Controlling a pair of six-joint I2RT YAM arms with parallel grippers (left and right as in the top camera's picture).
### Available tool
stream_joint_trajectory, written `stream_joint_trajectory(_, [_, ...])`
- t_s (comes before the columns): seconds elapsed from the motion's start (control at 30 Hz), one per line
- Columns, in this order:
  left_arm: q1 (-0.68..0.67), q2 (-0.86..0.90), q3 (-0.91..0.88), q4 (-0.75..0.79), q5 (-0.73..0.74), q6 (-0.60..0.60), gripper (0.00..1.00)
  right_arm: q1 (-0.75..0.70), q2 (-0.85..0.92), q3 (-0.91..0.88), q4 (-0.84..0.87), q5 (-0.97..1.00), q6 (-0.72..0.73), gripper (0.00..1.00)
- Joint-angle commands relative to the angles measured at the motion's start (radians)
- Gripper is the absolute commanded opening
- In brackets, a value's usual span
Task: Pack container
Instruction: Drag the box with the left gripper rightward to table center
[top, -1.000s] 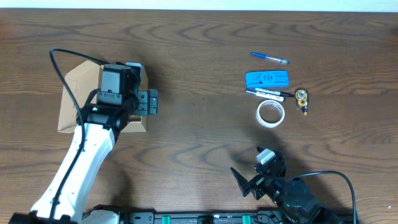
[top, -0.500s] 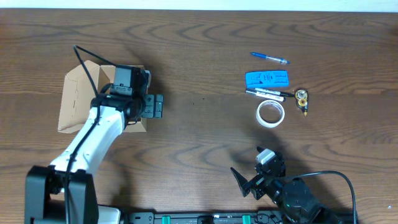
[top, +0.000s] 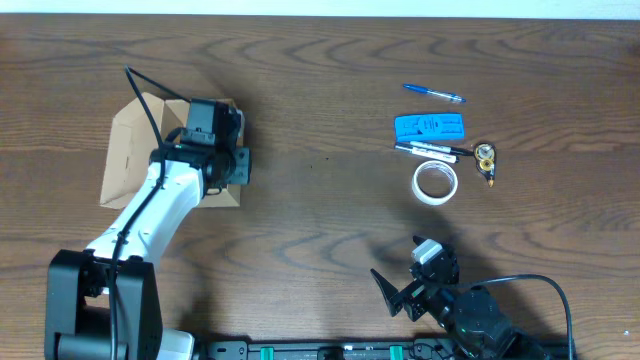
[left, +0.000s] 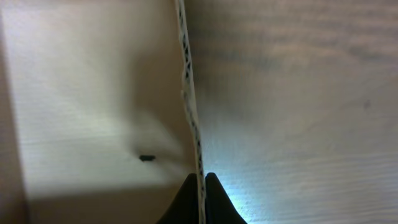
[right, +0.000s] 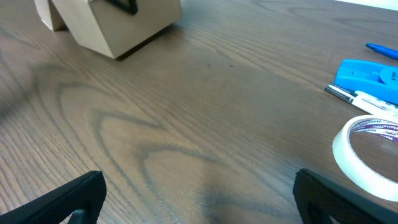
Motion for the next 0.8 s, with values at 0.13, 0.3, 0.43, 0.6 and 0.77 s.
stream_joint_trajectory(0.13, [-0.06,-0.021,0.169,-0.121,-0.005,0.185,0.05,0.006,-0.007,-0.003,0.0,0.0,0.01,0.99])
stream_joint_trajectory(0.3, [-0.17,-0.022,0.219,-0.131,-0.003,0.349,0.05,0.006,-0.007,-0.003,0.0,0.0,0.01,0.99])
stream_joint_trajectory(0.43, [-0.254,-0.022,0.233,-0.129,-0.002,0.57,0.05,0.006,-0.007,-0.003,-0.001,0.0,0.01,0.99])
stream_joint_trajectory(0.6, [-0.33,-0.022,0.233,-0.134,0.091,0.846,0.05,0.006,-0.007,-0.003,-0.001,0.0,0.01,0.99])
stream_joint_trajectory(0.77, [-0.347,-0.021,0.233,-0.151,0.256,1.038,0.05,0.006,-0.007,-0.003,-0.001,0.0,0.01,0.99])
